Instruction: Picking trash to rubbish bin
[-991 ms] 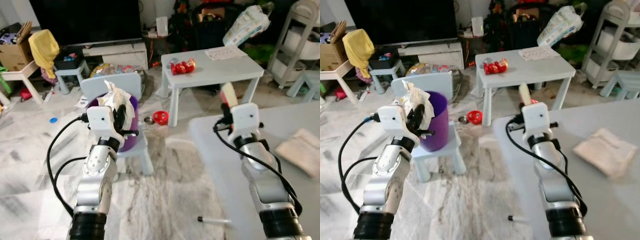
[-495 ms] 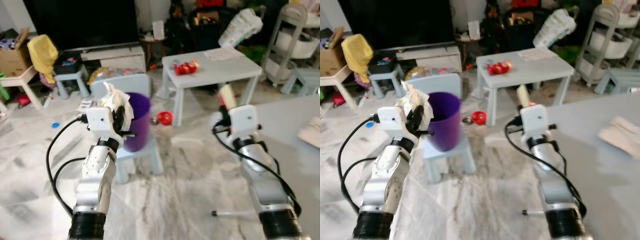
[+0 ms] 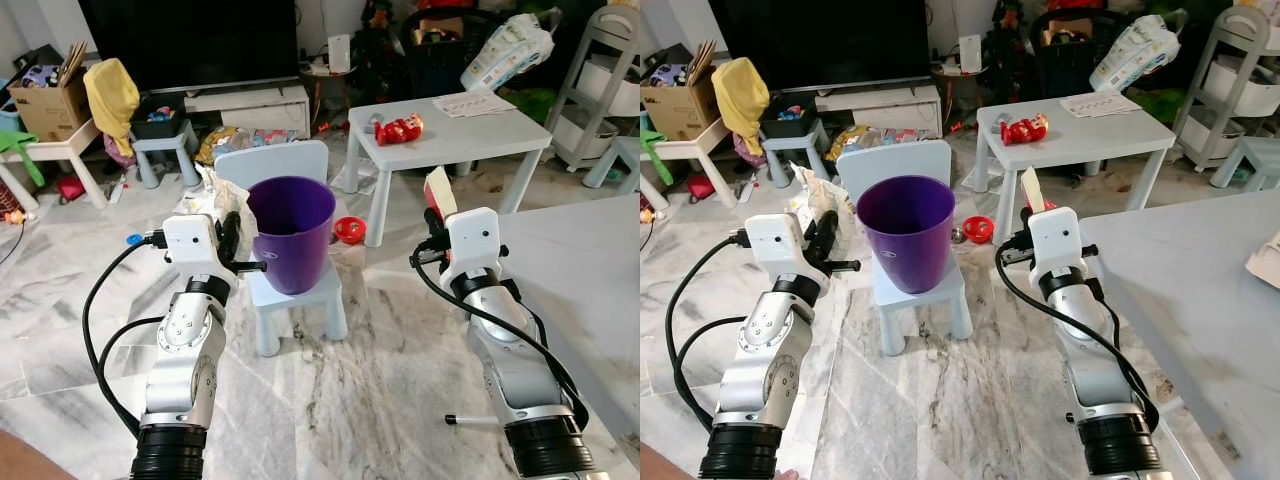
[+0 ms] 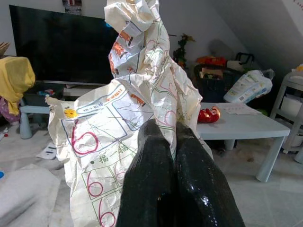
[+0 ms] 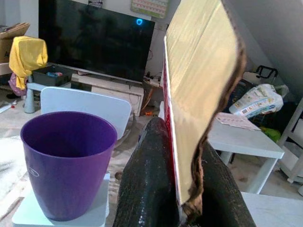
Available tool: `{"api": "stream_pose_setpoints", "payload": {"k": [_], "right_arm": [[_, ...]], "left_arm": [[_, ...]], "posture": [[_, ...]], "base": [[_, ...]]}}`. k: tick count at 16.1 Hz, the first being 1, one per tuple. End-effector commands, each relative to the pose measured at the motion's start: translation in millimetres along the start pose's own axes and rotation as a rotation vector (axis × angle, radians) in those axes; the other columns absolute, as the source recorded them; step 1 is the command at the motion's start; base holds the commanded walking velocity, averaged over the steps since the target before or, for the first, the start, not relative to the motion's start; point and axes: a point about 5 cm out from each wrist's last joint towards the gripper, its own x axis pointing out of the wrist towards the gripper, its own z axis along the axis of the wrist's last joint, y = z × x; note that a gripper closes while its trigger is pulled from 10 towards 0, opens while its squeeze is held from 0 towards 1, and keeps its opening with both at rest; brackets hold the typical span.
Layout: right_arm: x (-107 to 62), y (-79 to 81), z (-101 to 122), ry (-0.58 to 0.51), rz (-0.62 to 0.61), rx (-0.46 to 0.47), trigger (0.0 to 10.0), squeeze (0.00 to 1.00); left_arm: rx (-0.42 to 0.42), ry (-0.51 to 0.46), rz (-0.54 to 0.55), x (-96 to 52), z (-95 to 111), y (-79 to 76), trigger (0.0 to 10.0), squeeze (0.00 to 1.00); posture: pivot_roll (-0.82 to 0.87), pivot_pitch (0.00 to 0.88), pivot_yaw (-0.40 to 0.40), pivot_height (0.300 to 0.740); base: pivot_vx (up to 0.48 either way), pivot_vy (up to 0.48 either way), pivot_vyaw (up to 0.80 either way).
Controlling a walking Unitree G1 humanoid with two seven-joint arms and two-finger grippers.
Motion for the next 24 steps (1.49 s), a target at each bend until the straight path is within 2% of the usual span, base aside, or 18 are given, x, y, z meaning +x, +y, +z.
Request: {"api": "stream_pose_setpoints", "payload": {"k": [1, 8, 10, 24], "right_arm": [[0.9, -2.5, 3.6, -0.011, -0.007, -0.013, 10.0, 0.0], [0.9, -0.8, 5.5, -0.023, 0.002, -0.012, 10.0, 0.0], [0.7, -1.3, 5.6, -0.023, -0.002, -0.008, 10.0, 0.0], [3.0, 0.8, 6.2, -0.029, 0.002, -0.009, 10.0, 0.0]], "left_arm": [[0.0, -0.006, 0.009, 2.9, 2.7, 0.4, 0.0, 0.0], [-0.042, 0.011, 0.018, 3.7, 0.1, -0.8, 0.0, 0.0], [-0.041, 0.007, 0.004, 3.5, 0.2, -2.1, 0.0, 0.0], [-0.047, 0.011, -0.022, 5.0, -0.3, -2.2, 0.0, 0.0]], "posture": [[-0.02, 0.0, 0.015, 0.74], [-0.02, 0.0, 0.011, 0.74], [-0.02, 0.0, 0.011, 0.74], [-0.01, 0.0, 0.016, 0.74]], "base": [[0.0, 0.0, 0.0], [0.0, 0.0, 0.72], [0.122, 0.0, 0.0], [0.458, 0.0, 0.0]]}}
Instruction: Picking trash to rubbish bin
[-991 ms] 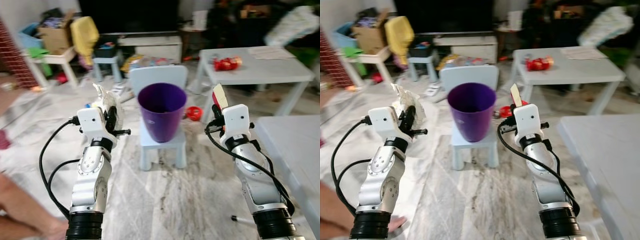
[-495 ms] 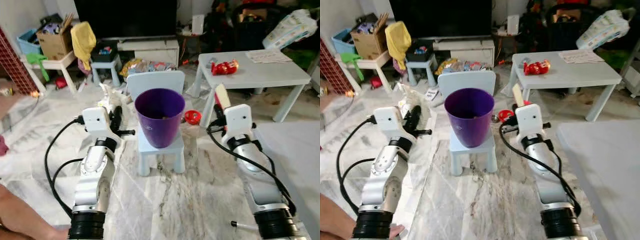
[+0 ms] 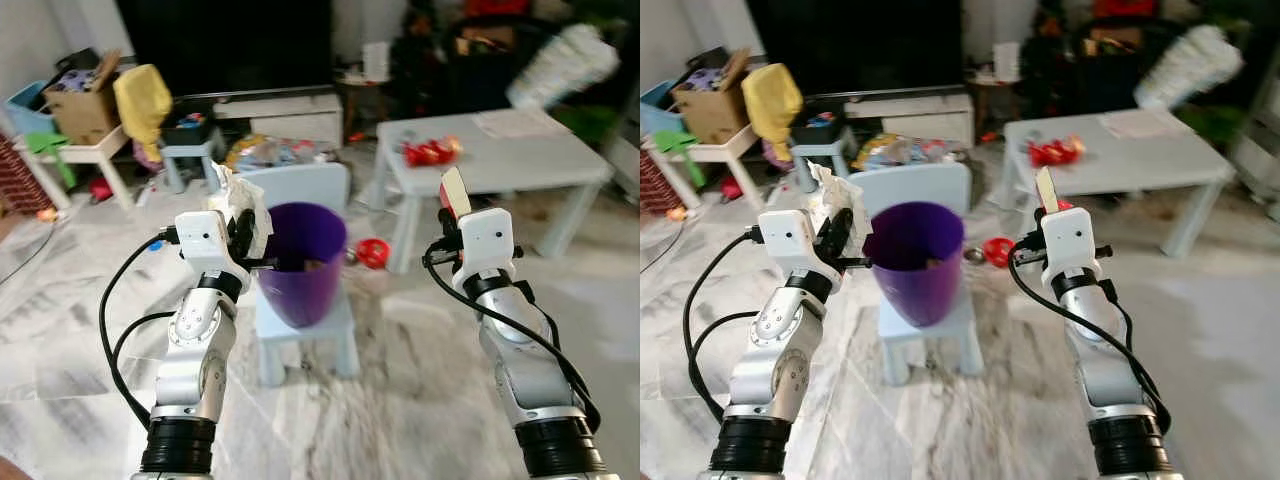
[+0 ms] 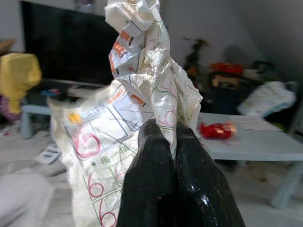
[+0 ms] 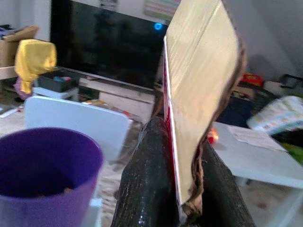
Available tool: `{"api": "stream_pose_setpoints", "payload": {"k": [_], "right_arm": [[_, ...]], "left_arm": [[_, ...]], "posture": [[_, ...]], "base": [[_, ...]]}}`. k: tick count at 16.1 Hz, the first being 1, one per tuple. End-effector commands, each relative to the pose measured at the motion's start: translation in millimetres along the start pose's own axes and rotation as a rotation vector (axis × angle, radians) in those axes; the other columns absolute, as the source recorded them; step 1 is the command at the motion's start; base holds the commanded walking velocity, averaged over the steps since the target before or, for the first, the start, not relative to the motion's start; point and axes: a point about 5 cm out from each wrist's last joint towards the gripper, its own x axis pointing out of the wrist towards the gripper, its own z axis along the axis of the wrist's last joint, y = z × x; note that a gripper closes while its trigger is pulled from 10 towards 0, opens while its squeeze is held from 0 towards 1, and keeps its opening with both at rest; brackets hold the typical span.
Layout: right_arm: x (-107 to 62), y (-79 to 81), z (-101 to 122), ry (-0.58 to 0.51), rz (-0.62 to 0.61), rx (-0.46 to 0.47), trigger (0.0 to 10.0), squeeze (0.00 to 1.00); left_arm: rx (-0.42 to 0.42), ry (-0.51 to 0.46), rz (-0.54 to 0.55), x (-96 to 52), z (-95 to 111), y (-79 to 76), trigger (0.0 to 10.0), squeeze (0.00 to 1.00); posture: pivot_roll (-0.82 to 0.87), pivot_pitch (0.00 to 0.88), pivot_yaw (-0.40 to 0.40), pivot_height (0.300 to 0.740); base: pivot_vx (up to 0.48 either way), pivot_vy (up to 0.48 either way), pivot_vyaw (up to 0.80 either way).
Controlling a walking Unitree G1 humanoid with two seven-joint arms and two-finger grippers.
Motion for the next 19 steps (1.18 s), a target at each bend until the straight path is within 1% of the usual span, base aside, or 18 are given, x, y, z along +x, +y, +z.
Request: {"api": "stream_pose_setpoints", "payload": {"k": [1, 2, 5, 15, 19], "right_arm": [[3.6, 4.3, 9.1, -0.037, 0.018, -0.01, 10.0, 0.0], [3.2, 4.9, 9.0, -0.039, 0.023, -0.014, 10.0, 0.0], [3.4, 5.1, 9.1, -0.041, 0.022, -0.009, 10.0, 0.0], [2.8, 5.2, 8.8, -0.041, 0.018, -0.005, 10.0, 0.0], [3.4, 5.7, 9.0, -0.041, 0.025, -0.007, 10.0, 0.0]], "left_arm": [[0.007, -0.007, 0.011, 1.1, 3.0, 3.4, 0.0, 0.0], [0.007, -0.005, 0.011, 1.2, 2.7, 3.1, 0.0, 0.0], [0.007, -0.004, 0.011, 1.1, 2.5, 3.2, 0.0, 0.0], [0.011, 0.005, 0.007, 0.9, 0.6, 3.0, 0.0, 0.0], [0.016, 0.018, 0.014, -0.5, -3.1, 5.2, 0.0, 0.0]], "posture": [[-0.01, 0.0, 0.016, 0.74], [-0.01, 0.0, 0.016, 0.74], [-0.01, 0.0, 0.017, 0.74], [-0.01, 0.0, 0.021, 0.74], [-0.01, 0.0, 0.016, 0.74]], "base": [[0.48, 0.0, 0.0], [0.48, 0.0, 0.0], [0.48, 0.0, 0.49], [0.48, 0.0, 0.0], [0.48, 0.0, 0.0]]}}
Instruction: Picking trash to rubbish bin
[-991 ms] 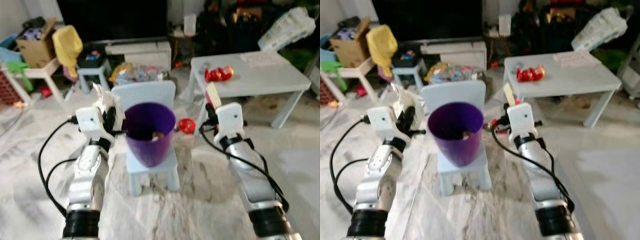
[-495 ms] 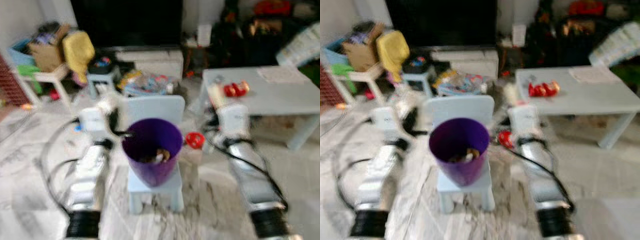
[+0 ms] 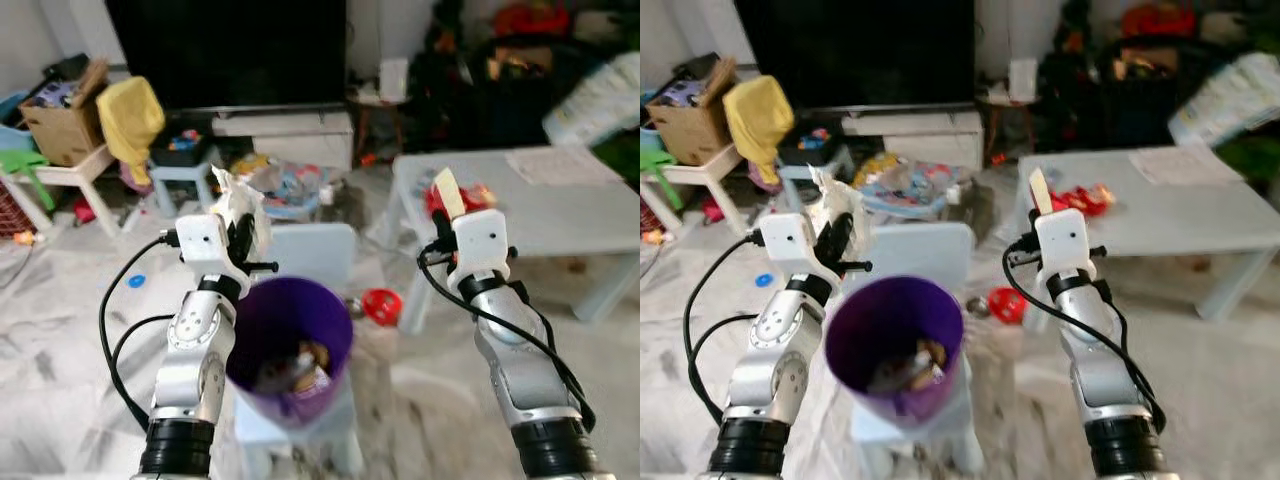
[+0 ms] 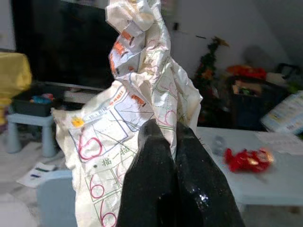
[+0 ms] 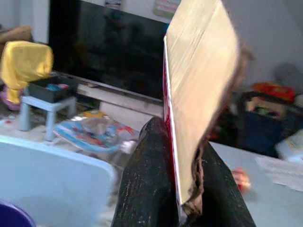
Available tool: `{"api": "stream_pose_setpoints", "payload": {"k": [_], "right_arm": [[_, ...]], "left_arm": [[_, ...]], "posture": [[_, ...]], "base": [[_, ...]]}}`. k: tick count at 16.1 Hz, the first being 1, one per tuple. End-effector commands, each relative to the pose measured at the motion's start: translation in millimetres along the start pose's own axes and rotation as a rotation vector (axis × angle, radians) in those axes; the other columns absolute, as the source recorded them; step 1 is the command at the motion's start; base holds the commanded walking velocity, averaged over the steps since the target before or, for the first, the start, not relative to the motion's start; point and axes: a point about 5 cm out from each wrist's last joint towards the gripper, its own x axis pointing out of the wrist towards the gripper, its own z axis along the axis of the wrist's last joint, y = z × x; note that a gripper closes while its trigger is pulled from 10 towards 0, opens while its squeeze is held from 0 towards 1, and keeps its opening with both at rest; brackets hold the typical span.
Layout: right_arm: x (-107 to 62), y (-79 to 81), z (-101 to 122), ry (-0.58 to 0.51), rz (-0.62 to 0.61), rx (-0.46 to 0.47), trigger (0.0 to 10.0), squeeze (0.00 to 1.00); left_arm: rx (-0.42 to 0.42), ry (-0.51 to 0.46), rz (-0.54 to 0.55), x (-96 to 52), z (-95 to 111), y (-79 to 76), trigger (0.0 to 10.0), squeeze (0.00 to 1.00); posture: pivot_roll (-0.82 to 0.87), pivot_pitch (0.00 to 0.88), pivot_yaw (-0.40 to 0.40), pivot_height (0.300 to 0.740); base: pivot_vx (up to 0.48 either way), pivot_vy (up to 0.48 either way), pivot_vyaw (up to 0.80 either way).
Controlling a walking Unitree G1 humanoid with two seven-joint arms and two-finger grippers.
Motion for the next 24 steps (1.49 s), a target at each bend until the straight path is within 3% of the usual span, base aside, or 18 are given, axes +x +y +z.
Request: {"api": "stream_pose_setpoints", "payload": {"k": [1, 4, 5, 8, 10, 12, 13, 16, 17, 18, 19, 24], "right_arm": [[3.5, 1.6, 9.1, -0.037, 0.011, -0.005, 10.0, 0.0], [3.3, 1.8, 9.3, -0.038, 0.013, -0.007, 10.0, 0.0], [3.7, 1.8, 9.9, -0.04, 0.015, -0.008, 10.0, 0.0], [3.6, 1.5, 10.0, -0.039, 0.016, -0.009, 10.0, 0.0], [3.5, 1.0, 10.5, -0.039, 0.02, -0.013, 10.0, 0.0], [3.0, 0.4, 10.7, -0.039, 0.021, -0.015, 10.0, 0.0], [2.2, 0.1, 10.4, -0.037, 0.022, -0.016, 10.0, 0.0], [2.0, 1.2, 10.6, -0.033, 0.032, -0.017, 10.0, 0.0], [1.4, 2.4, 10.6, -0.031, 0.045, -0.026, 10.0, 0.0], [0.6, 2.5, 10.3, -0.029, 0.048, -0.028, 10.0, 0.0], [-0.8, 2.0, 9.5, -0.025, 0.048, -0.029, 10.0, 0.0], [-0.4, 4.8, 8.5, -0.018, 0.056, -0.022, 10.0, 0.0]], "left_arm": [[0.015, 0.003, 0.018, 0.4, 0.5, 4.9, 0.0, 0.0], [0.025, 0.067, 0.033, -1.9, -12.3, 10.6, 0.0, 0.0], [0.0, 0.188, 0.066, -5.4, -32.8, 17.5, 0.0, 0.0], [-0.009, 0.34, 0.075, -12.1, -56.8, 22.6, 0.0, 0.0], [-0.006, 0.519, 0.039, -22.0, -84.4, 22.7, 0.0, 0.0], [-0.026, 0.6, -0.002, -27.2, -97.1, 18.6, 0.0, 0.0], [-0.052, 0.695, -0.051, -33.5, -111.9, 13.4, 0.0, 0.0], [-0.107, 0.788, -0.078, -39.1, -127.0, 12.9, 0.0, 0.0], [-0.129, 0.836, -0.083, -40.3, -133.3, 14.8, 0.7, 0.16], [-0.154, 0.855, -0.085, -40.5, -135.1, 14.3, 9.0, 1.0], [-0.167, 0.87, -0.076, -41.5, -137.1, 14.5, 10.0, 1.0], [-0.178, 0.902, -0.045, -48.0, -142.0, 25.0, 10.0, 1.0]], "posture": [[-0.01, 0.0, 0.017, 0.74], [-0.02, 0.0, 0.02, 0.74], [-0.02, 0.0, 0.017, 0.74], [-0.02, 0.0, 0.014, 0.74], [-0.03, 0.0, 0.014, 0.74], [-0.03, 0.0, 0.014, 0.74], [-0.03, 0.0, 0.015, 0.74], [-0.04, 0.0, 0.013, 0.74], [-0.04, 0.001, 0.014, 0.74], [-0.05, 0.002, 0.015, 0.74], [-0.05, 0.003, 0.016, 0.74], [-0.03, 0.008, 0.012, 0.74]], "base": [[0.48, 0.0, 0.0], [0.16, 0.0, 0.0], [0.0, 0.0, 0.0], [0.0, 0.0, 0.0], [0.0, 0.0, 0.0], [0.0, 0.0, 0.0], [0.0, 0.0, 0.0], [0.0, 0.0, 0.0], [0.0, 0.0, 0.0], [0.0, 0.0, 0.0], [0.0, 0.0, 0.0], [0.0, 0.0, 0.0]]}}
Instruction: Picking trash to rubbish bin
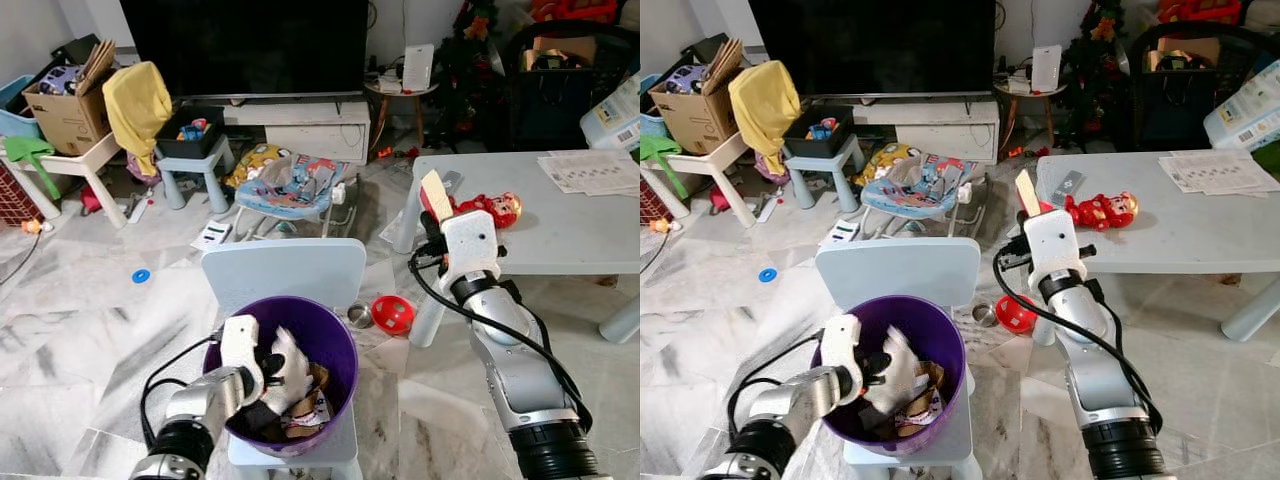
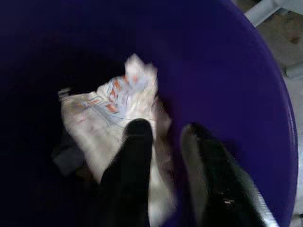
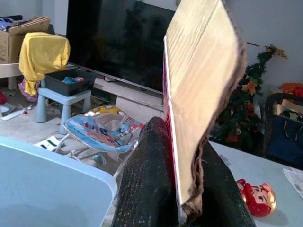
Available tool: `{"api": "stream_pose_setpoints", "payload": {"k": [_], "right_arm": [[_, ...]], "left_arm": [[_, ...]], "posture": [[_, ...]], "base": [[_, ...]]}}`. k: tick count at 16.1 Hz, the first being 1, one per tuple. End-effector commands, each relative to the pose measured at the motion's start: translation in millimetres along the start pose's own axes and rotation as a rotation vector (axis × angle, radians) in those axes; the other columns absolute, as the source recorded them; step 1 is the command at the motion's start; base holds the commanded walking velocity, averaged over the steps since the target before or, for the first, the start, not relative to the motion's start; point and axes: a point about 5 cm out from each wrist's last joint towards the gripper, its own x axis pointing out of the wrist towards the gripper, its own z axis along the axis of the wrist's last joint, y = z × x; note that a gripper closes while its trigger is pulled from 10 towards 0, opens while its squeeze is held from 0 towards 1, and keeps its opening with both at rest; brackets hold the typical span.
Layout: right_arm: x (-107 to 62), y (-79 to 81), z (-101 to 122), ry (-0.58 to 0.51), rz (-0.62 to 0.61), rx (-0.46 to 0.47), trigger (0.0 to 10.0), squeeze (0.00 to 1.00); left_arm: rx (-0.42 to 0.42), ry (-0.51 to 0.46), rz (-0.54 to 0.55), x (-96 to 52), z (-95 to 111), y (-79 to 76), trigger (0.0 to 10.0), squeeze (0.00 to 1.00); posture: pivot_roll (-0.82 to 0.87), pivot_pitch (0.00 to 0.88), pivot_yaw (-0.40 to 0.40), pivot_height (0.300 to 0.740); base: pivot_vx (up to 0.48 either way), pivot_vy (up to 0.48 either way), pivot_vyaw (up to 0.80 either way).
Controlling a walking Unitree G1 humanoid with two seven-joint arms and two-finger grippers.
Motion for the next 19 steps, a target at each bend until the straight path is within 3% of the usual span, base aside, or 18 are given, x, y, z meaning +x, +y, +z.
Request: {"api": "stream_pose_setpoints", "payload": {"k": [1, 3, 5, 7, 9, 11, 13, 16, 19], "right_arm": [[3.1, 3.8, 4.9, -0.015, 0.018, 0.002, 10.0, 0.0], [5.6, 7.1, 3.8, -0.012, 0.027, 0.01, 10.0, 0.0], [10.8, 7.0, 2.2, -0.003, 0.018, 0.035, 10.0, 0.0], [22.3, 17.9, -1.1, 0.013, 0.067, 0.083, 10.0, 0.0], [33.8, 41.2, -13.9, 0.084, 0.175, 0.113, 10.0, 0.0], [38.3, 61.8, -25.4, 0.131, 0.255, 0.122, 10.0, 0.0], [37.8, 82.0, -36.7, 0.194, 0.333, 0.158, 10.0, 0.0], [29.9, 106.6, -50.0, 0.281, 0.527, 0.177, 10.0, 0.0], [18.9, 105.6, -65.8, 0.355, 0.632, 0.167, 10.0, 0.0]], "left_arm": [[-0.007, 0.007, 0.01, -2.0, -0.8, 5.6, 10.0, 1.0], [0.011, -0.021, 0.031, -5.6, -0.1, 11.8, 10.0, 1.0], [0.102, -0.071, 0.053, -12.9, 4.7, 16.0, 10.0, 1.0], [0.2, -0.205, 0.045, -36.0, 13.1, 14.9, 10.0, 1.0], [0.268, -0.352, 0.033, -69.4, 17.8, 11.2, 10.0, 1.0], [0.357, -0.404, 0.038, -96.3, 13.7, 12.0, 10.0, 1.0], [0.338, -0.406, 0.013, -116.2, 3.8, 16.2, 10.0, 1.0], [0.32, -0.411, 0.051, -128.1, -2.9, 24.2, 10.0, 1.0], [0.327, -0.383, 0.043, -123.6, -12.5, 28.1, 10.0, 1.0]], "posture": [[-0.02, 0.009, 0.011, 0.74], [0.0, 0.011, 0.013, 0.74], [0.0, 0.011, 0.013, 0.74], [0.05, 0.016, 0.022, 0.74], [0.12, 0.016, 0.017, 0.74], [0.15, 0.015, 0.015, 0.74], [0.19, 0.014, 0.011, 0.74], [0.22, 0.011, 0.004, 0.74], [0.22, 0.009, 0.01, 0.74]], "base": [[0.0, 0.0, 0.0], [0.0, 0.0, 0.0], [0.0, 0.0, 0.0], [0.0, 0.0, 0.0], [0.0, 0.0, 0.0], [0.0, 0.0, 0.0], [0.0, 0.0, 0.0], [0.0, 0.0, 0.0], [0.0, 0.0, 0.0]]}}
